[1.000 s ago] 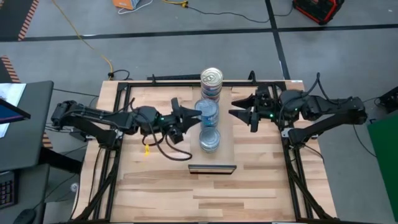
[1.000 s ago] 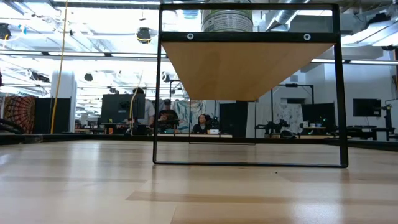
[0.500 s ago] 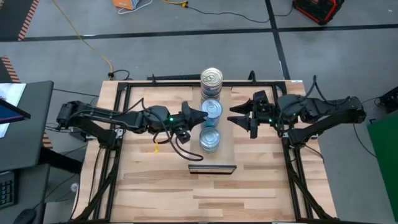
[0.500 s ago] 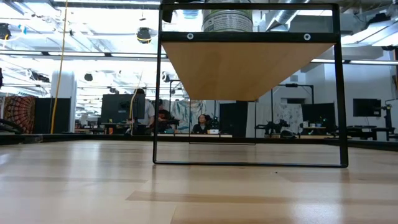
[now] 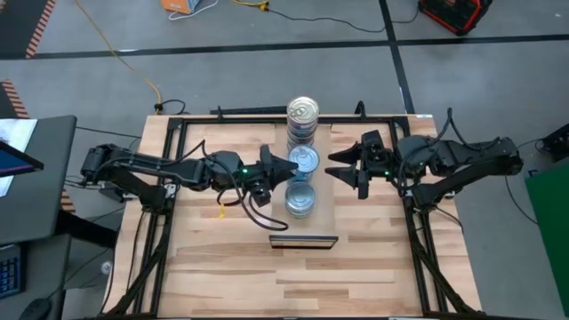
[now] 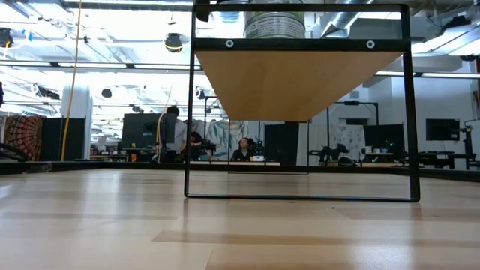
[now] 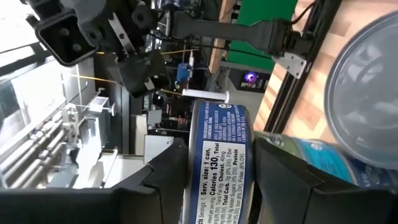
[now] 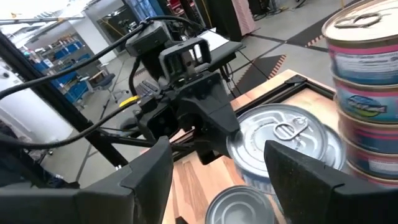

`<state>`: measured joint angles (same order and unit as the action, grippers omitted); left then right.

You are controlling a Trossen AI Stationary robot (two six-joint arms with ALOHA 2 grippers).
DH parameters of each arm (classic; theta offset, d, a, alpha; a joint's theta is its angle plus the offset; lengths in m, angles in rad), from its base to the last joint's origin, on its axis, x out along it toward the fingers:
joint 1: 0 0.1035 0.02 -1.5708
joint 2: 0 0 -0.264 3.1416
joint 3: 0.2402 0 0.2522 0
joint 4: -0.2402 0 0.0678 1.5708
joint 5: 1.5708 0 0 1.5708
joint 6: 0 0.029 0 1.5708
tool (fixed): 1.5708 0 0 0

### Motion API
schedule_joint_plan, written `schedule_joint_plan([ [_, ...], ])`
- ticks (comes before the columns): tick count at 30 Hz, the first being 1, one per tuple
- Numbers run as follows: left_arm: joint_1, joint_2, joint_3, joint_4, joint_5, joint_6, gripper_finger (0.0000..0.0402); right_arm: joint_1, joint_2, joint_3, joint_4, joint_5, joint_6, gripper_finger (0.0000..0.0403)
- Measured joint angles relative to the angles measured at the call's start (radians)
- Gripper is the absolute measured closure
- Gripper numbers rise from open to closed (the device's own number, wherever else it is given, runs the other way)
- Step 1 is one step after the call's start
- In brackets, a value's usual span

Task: Stack canned seafood by type on shelf
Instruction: Stack the blue tuna can on the shelf on top of the green tuna can

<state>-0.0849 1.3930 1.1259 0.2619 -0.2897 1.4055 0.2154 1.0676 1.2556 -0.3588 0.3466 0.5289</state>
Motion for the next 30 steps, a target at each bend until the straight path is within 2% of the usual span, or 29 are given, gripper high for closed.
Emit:
schedule_joint_plan([
  [7,0.011,0.000,0.000,-0.003,0.016,-0.033,0.0205,0.008,0.026,-0.001,-0.001,-0.001,0.001,0.0126],
  [19,0.018,0.000,0.001,-0.006,0.000,-0.096,0.0201,0.007,0.057,-0.001,-0.005,-0.001,-0.017,0.0126],
  [30,0.032,0.000,0.099,-0.193,-0.003,-0.227,0.0201,-0.010,0.099,-0.002,-0.001,0.000,-0.060,0.0126],
])
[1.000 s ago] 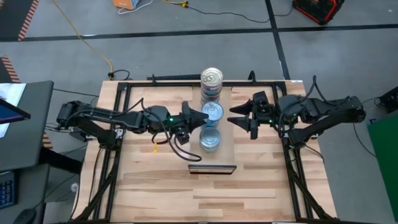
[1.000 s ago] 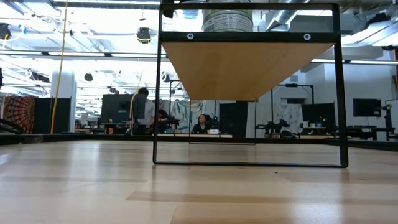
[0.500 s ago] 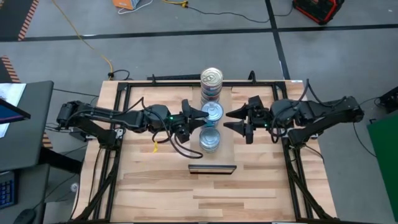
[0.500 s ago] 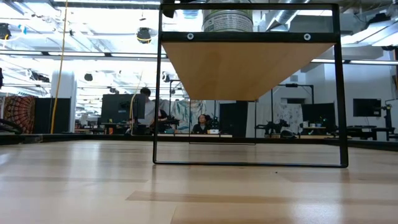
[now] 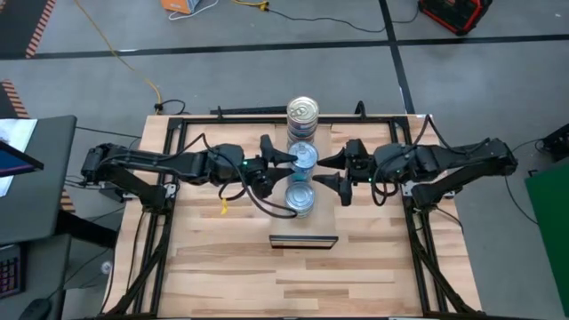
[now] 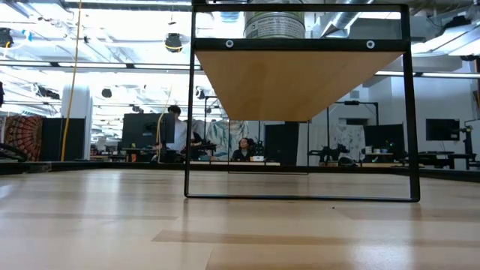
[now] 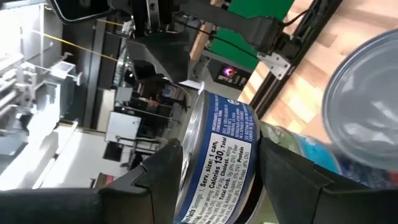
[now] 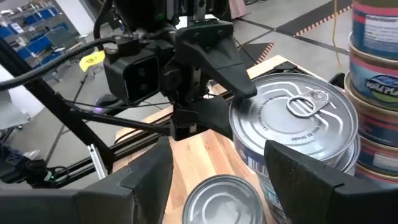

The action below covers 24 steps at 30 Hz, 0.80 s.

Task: Stack canned seafood by type on shelf
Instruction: Stack the blue tuna can on the shelf on top of the green tuna can

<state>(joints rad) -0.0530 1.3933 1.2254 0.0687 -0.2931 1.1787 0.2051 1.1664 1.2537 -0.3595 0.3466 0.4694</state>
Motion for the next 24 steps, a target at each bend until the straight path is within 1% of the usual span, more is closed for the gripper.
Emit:
schedule_joint_plan([
  [7,0.000,0.000,0.008,-0.036,0.000,-0.022,0.0201,0.002,0.000,0.000,-0.003,-0.001,0.000,0.0126],
  [17,0.006,0.000,0.008,-0.036,0.002,-0.055,0.0201,0.002,0.000,0.000,-0.003,0.000,0.004,0.0126],
  [21,0.032,0.000,0.008,-0.042,0.055,-0.087,0.0201,0.002,0.000,0.000,-0.003,0.000,0.004,0.0126],
  [24,0.037,0.000,0.009,-0.052,0.062,-0.095,0.0201,0.002,0.000,0.000,-0.003,0.000,0.005,0.0126],
])
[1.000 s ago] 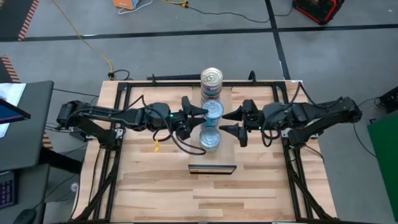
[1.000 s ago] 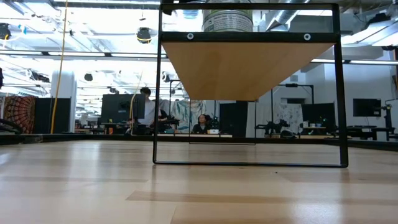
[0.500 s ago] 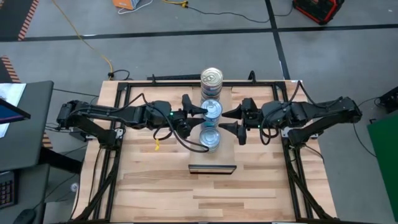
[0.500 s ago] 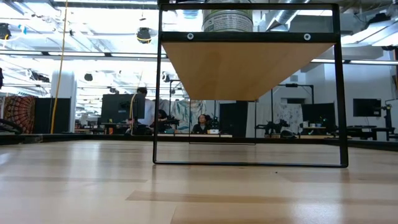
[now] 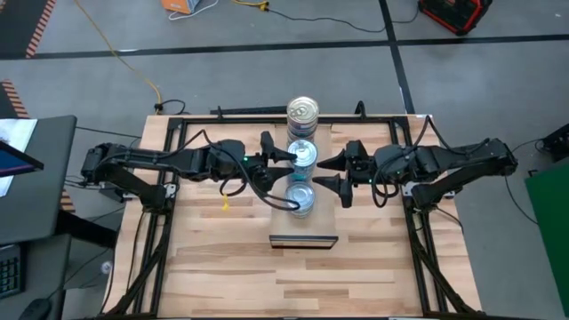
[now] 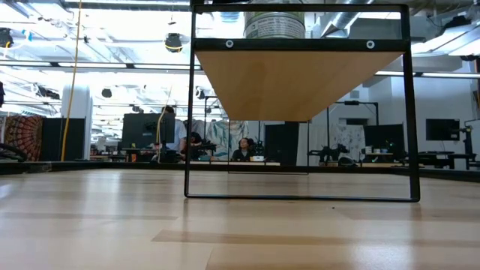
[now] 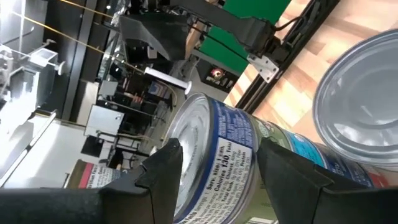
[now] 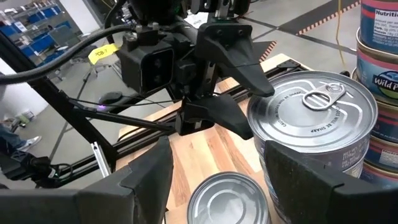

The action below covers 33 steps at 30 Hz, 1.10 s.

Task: Stack canned seafood by type on shelf
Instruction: Stack the blue tuna can on the shelf on top of the green tuna can, then return to Home Position

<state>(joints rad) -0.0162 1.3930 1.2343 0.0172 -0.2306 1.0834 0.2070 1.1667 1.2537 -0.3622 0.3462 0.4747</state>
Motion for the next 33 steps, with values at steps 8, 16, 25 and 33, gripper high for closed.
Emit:
schedule_joint_plan([
  [8,-0.036,-0.002,0.000,-0.006,0.000,0.010,0.0201,0.000,-0.003,0.000,-0.001,0.000,0.015,0.0126],
  [16,-0.073,-0.049,0.000,-0.042,0.004,-0.072,0.0201,0.006,-0.072,0.002,-0.037,0.026,-0.035,0.0126],
  [25,-0.147,-0.178,-0.005,-0.269,0.239,-0.396,0.0216,0.168,-0.077,-0.028,-0.186,0.353,-0.035,0.0126],
  [33,-0.173,-0.333,-0.286,-0.114,0.261,-0.601,0.0246,0.326,-0.151,-0.271,-0.113,0.558,0.029,0.0127],
])
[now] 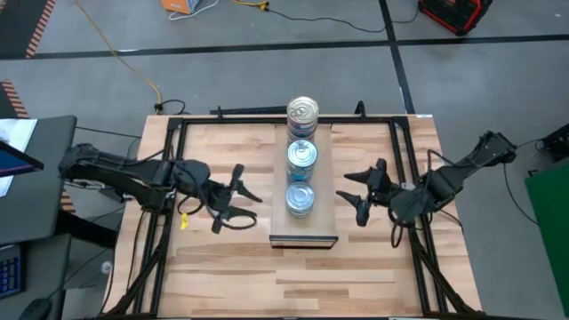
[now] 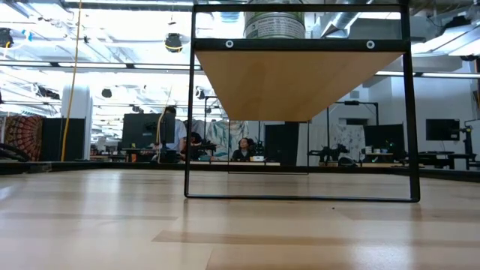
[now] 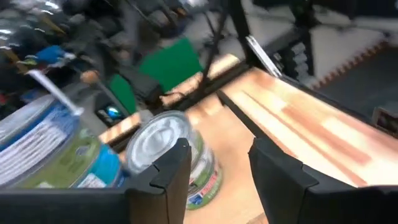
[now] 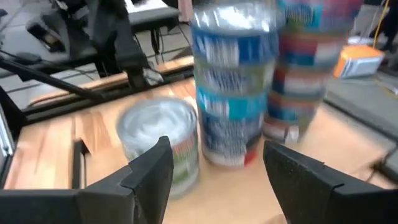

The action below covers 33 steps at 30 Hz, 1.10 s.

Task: Stack canned seafood by type on shelf
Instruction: Return to Home Position

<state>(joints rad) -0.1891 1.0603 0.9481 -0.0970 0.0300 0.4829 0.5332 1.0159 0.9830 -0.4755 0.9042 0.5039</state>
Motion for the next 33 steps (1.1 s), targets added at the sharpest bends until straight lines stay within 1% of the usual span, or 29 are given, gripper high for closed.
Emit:
schedule_joint_plan([
  [3,-0.014,-0.068,-0.115,0.117,-0.025,-0.079,0.0258,0.011,-0.048,-0.121,0.055,0.002,0.066,0.0129],
  [6,-0.026,-0.122,-0.197,0.190,-0.044,-0.172,0.0263,0.041,-0.101,-0.230,0.149,0.003,0.076,0.0129],
  [8,-0.036,-0.148,-0.235,0.192,-0.084,-0.223,0.0264,0.059,-0.131,-0.283,0.225,0.008,0.051,0.0129],
  [12,-0.064,-0.171,-0.312,0.217,-0.154,-0.277,0.0264,0.085,-0.177,-0.376,0.360,0.019,-0.053,0.0129],
  [16,-0.104,-0.175,-0.395,0.300,-0.218,-0.279,0.0265,0.091,-0.210,-0.478,0.486,0.030,-0.107,0.0129],
  [19,-0.129,-0.178,-0.453,0.397,-0.263,-0.270,0.0265,0.087,-0.220,-0.574,0.602,0.038,-0.119,0.0129],
  [22,-0.144,-0.196,-0.496,0.457,-0.277,-0.270,0.0265,0.082,-0.219,-0.669,0.705,0.038,-0.115,0.0129],
  [25,-0.146,-0.225,-0.515,0.455,-0.293,-0.271,0.0265,0.082,-0.220,-0.744,0.790,0.033,-0.105,0.0129],
  [28,-0.145,-0.265,-0.515,0.417,-0.312,-0.251,0.0265,0.082,-0.257,-0.773,0.820,0.028,-0.119,0.0129],
  [30,-0.139,-0.298,-0.515,0.394,-0.327,-0.230,0.0265,0.082,-0.301,-0.776,0.821,0.021,-0.155,0.0129],
  [33,-0.116,-0.345,-0.515,0.379,-0.334,-0.218,0.0265,0.082,-0.386,-0.776,0.816,0.012,-0.251,0.0129],
])
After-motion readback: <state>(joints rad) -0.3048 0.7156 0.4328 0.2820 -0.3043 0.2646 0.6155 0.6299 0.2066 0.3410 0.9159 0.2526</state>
